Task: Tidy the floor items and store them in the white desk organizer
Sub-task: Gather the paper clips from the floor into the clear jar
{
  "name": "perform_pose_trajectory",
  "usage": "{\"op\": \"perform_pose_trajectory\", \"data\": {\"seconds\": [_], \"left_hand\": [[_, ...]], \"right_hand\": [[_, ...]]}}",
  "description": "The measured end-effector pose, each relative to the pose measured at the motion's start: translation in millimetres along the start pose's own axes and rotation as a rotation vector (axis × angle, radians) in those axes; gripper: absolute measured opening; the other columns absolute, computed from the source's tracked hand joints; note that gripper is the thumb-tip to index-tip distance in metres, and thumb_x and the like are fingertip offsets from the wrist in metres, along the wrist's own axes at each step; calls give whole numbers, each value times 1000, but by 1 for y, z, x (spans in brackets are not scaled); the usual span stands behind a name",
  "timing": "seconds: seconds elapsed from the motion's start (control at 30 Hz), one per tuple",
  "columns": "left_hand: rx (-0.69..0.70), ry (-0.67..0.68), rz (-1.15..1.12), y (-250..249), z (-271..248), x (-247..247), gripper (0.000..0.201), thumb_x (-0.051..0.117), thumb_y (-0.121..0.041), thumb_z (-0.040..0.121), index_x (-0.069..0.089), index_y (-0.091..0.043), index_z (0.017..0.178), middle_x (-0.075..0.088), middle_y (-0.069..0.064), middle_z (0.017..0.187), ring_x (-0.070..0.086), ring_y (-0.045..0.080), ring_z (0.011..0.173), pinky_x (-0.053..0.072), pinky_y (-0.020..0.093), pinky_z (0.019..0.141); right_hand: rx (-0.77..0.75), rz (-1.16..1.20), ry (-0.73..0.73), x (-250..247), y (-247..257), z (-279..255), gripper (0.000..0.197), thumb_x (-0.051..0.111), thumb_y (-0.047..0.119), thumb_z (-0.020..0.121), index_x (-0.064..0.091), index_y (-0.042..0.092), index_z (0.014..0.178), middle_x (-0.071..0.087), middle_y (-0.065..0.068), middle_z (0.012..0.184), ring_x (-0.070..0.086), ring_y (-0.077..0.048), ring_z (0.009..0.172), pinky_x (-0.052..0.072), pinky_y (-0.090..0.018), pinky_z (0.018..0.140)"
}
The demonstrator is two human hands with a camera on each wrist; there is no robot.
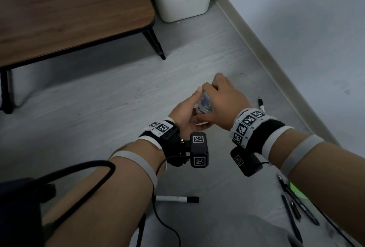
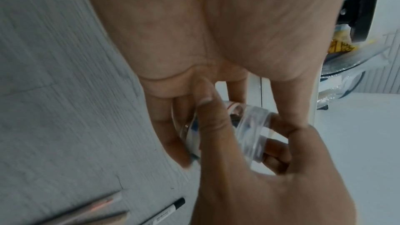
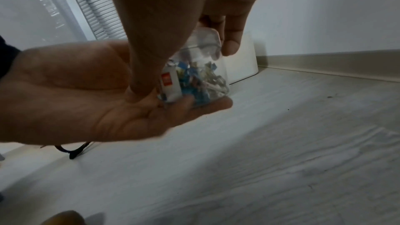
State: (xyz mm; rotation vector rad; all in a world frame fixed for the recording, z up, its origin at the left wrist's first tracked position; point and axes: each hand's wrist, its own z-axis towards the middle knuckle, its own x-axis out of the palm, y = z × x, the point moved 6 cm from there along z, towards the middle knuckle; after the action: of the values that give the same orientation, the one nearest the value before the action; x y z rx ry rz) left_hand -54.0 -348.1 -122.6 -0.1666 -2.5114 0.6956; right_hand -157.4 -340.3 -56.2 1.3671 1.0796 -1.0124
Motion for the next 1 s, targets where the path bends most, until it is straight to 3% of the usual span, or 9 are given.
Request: {"op": "perform_pose_trajectory", "data": {"seconds": [0.07,0.13,0.23,0.3,0.43,0.57,0.77,0.83,1.0], "left_hand": [[40,21,28,-3,-5,-5,50,64,-48,91,66,-11,125,71,16,110,68,29,97,59,39,82],[90,25,26,-8,-10,-13,42,67,-37,92,65,-11,125,69,20,116,66,30,98,59,41,84],[141,-45,67,-24,-19,-27,35,70,-30,91,70,-9,119,72,20,110,69,30,90,59,45,85],[166,-68,110,-41,-26,-33,35,72,-30,90,71,-9,117,73,18,106,71,29,85,61,45,81],[232,-48,120,-79,-38,-30,37,75,-27,87,71,-9,119,72,17,112,70,28,87,60,46,82],[268,-12,200,-116,-45,-30,42,78,-17,83,68,-13,123,70,14,121,71,24,97,59,44,83],[199,-52,224,-157,-81,-37,35,75,-19,86,70,-10,120,73,17,112,73,32,92,61,44,77],[172,-70,240,-167,-100,-37,35,77,-20,85,71,-10,118,74,18,110,72,36,98,61,45,76],[100,-125,227,-186,-159,-26,35,79,-26,84,73,-11,115,75,15,107,72,34,98,62,47,75]], "right_hand": [[-20,32,38,2,2,0,69,70,68,60,51,21,107,38,-3,109,43,-16,95,55,-35,61],[-35,180,91,4,4,0,76,65,72,58,52,26,118,35,2,112,44,-14,100,56,-35,72],[-71,396,176,-3,9,4,75,73,52,68,50,26,134,35,4,114,51,-13,101,53,-35,89],[-88,388,220,-14,17,12,65,76,40,71,53,22,130,39,2,109,53,-15,94,53,-35,86],[61,204,70,-44,24,38,63,68,64,64,55,23,111,50,3,100,57,-18,82,51,-35,73],[131,207,-51,-66,38,57,58,63,64,66,52,20,102,53,-1,96,58,-22,78,45,-31,64],[42,380,17,-89,63,72,70,67,66,62,53,23,115,52,0,107,55,-16,89,52,-39,79],[48,349,33,-107,78,70,69,62,69,59,57,22,110,56,1,103,56,-16,86,53,-37,76],[194,310,165,-163,111,59,65,72,68,60,55,24,105,58,2,99,61,-17,81,52,-30,71]]}}
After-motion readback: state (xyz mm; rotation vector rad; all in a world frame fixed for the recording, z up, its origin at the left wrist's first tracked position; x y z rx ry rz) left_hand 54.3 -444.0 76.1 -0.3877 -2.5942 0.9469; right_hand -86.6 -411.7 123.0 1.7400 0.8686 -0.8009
